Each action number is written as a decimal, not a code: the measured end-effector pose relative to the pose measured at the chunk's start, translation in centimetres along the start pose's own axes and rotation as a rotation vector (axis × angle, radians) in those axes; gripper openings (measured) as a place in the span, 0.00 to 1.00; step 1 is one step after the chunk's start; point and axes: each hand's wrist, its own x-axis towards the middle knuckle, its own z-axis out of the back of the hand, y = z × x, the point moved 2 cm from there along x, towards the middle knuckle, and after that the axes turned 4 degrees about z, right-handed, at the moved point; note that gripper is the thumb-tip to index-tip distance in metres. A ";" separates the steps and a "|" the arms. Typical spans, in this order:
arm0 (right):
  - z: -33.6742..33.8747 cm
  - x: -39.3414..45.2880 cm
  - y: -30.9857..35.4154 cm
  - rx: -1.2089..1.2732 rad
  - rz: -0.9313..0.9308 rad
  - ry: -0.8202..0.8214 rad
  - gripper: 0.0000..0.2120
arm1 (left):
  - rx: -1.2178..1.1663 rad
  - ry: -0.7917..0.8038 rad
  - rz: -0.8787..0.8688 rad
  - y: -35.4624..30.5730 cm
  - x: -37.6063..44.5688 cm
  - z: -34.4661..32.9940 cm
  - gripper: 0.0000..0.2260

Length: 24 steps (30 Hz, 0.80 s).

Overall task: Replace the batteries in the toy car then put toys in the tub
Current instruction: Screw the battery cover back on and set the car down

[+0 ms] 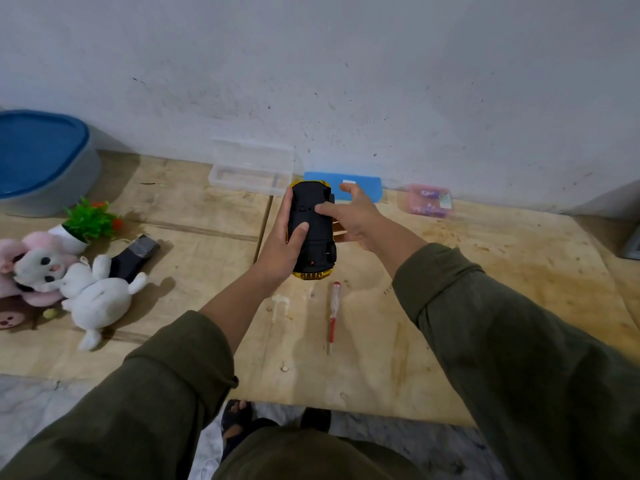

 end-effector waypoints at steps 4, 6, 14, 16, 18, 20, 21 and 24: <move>-0.2 -0.2 -3.1 -0.023 -0.059 -0.088 0.29 | -0.009 -0.032 0.058 0.9 -0.2 0.6 0.27; -0.3 -0.8 -6.1 -0.237 -0.098 -0.104 0.30 | -0.012 -0.055 0.082 1.7 -0.5 1.4 0.27; -3.3 -2.4 -11.6 -0.843 -0.042 -0.024 0.24 | 0.029 -0.036 0.158 3.7 -1.7 4.7 0.28; -3.0 -1.9 -9.4 -0.623 -0.051 -0.187 0.21 | 0.042 -0.015 0.170 3.9 -1.9 5.3 0.28; -2.4 -1.1 -6.6 -0.393 -0.019 -0.378 0.17 | 0.052 0.007 0.190 3.8 -2.3 5.9 0.27; -2.0 -1.0 -3.9 -0.090 0.013 -0.531 0.10 | 0.057 0.034 0.207 3.5 -2.5 6.5 0.27; -2.0 -1.1 -2.6 0.089 0.023 -0.568 0.05 | 0.056 0.045 0.212 3.3 -2.6 6.8 0.27; -2.6 -1.9 0.2 0.383 0.064 -0.592 0.09 | 0.070 0.073 0.215 2.8 -2.8 7.5 0.27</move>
